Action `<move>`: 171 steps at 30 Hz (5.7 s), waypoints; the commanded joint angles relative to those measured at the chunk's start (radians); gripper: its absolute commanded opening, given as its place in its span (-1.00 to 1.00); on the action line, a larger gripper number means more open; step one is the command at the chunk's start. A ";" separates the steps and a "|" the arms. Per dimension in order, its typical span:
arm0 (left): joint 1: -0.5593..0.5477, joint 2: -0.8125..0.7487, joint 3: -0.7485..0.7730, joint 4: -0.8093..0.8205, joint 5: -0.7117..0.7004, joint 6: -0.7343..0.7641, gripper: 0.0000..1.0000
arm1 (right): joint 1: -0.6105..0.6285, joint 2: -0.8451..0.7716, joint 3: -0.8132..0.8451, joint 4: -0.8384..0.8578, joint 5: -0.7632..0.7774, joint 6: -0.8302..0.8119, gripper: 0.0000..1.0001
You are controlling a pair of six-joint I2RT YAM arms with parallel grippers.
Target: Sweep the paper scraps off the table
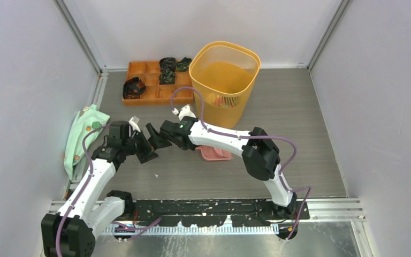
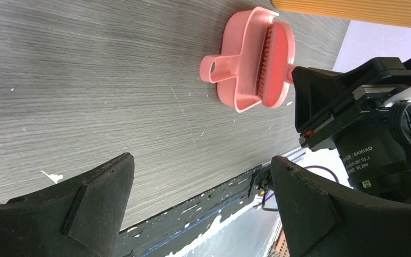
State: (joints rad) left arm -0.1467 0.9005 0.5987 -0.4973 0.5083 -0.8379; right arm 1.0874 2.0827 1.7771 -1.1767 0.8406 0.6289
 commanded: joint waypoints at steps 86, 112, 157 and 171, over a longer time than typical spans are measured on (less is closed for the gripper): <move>-0.237 0.592 0.155 0.357 -0.090 -0.016 -0.90 | -0.247 -0.299 -0.676 0.710 -0.432 -0.017 -0.99; -0.318 0.660 0.156 0.450 -0.090 -0.066 -0.94 | -0.156 -0.184 -0.500 0.674 -0.442 -0.014 -0.99; -0.384 0.182 0.373 -0.071 -0.400 0.122 0.99 | -0.076 -0.776 -0.669 0.669 -0.028 -0.024 1.00; -0.376 -0.031 0.085 0.163 -1.195 0.309 0.99 | -0.479 -1.400 -1.410 1.241 0.046 -0.355 1.00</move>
State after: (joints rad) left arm -0.5274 0.8577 0.7704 -0.5285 -0.4435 -0.6556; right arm 0.6430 0.8330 0.4984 -0.2531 0.8104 0.4168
